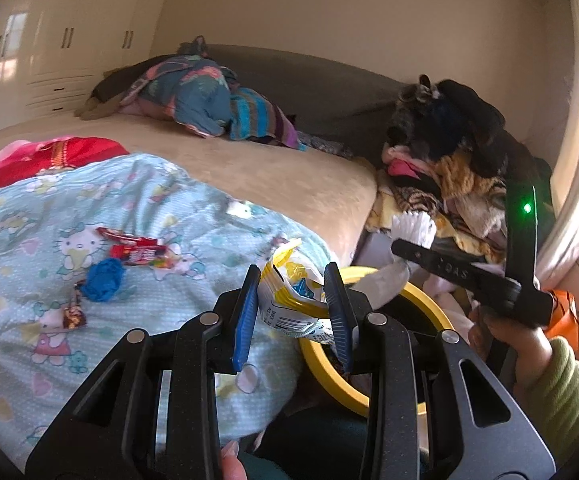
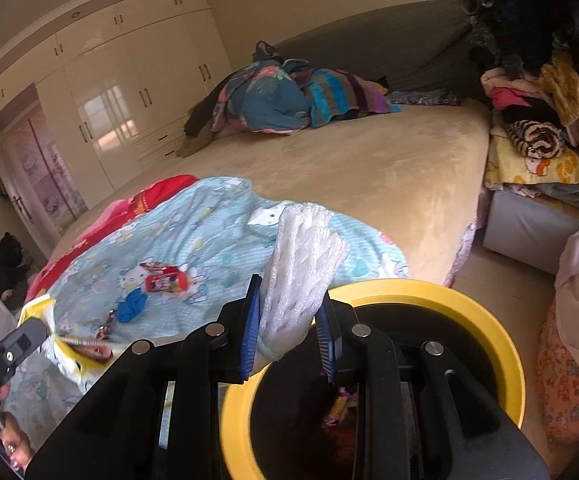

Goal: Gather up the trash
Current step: 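Carry both items to the yellow bin and open both tools over it, then move both tools back over the blanket toward the chocolate bar, then close the left tool on the chocolate bar while the right tool grasps the red candy tube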

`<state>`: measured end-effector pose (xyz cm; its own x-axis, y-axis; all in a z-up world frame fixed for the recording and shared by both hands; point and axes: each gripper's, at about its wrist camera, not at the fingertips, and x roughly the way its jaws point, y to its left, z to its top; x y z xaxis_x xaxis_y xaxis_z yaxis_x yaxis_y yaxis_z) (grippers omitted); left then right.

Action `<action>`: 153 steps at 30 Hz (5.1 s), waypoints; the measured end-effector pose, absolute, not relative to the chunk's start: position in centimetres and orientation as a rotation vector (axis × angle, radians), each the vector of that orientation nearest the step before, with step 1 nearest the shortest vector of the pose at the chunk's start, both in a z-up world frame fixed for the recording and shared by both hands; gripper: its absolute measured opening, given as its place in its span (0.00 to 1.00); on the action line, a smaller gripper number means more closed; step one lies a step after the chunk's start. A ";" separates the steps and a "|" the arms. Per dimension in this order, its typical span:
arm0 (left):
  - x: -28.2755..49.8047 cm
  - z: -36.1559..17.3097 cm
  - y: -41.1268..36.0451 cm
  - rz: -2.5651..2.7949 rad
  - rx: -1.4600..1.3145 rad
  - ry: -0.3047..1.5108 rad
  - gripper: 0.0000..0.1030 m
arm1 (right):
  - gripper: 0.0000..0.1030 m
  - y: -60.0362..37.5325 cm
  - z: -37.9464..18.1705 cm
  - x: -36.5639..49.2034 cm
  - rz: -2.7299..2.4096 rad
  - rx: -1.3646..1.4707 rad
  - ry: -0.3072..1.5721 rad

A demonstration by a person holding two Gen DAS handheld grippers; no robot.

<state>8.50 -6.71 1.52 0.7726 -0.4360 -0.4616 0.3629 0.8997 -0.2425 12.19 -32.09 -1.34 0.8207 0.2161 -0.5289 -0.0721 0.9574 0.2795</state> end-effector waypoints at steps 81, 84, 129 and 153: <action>9.6 -0.3 -6.0 -0.279 -0.184 0.558 0.90 | 0.71 -29.9 -2.5 12.0 0.241 0.225 0.571; 9.7 -0.1 -4.8 -0.253 -0.196 0.550 0.90 | 0.71 -28.6 -2.5 12.0 0.270 0.204 0.577; 14.4 -7.7 9.5 0.030 -0.381 0.697 0.46 | 0.68 -9.3 -10.4 30.9 0.548 -0.029 0.868; 17.4 -11.0 10.0 0.001 -0.405 0.785 0.23 | 0.32 -5.6 -13.0 31.9 0.740 0.004 0.915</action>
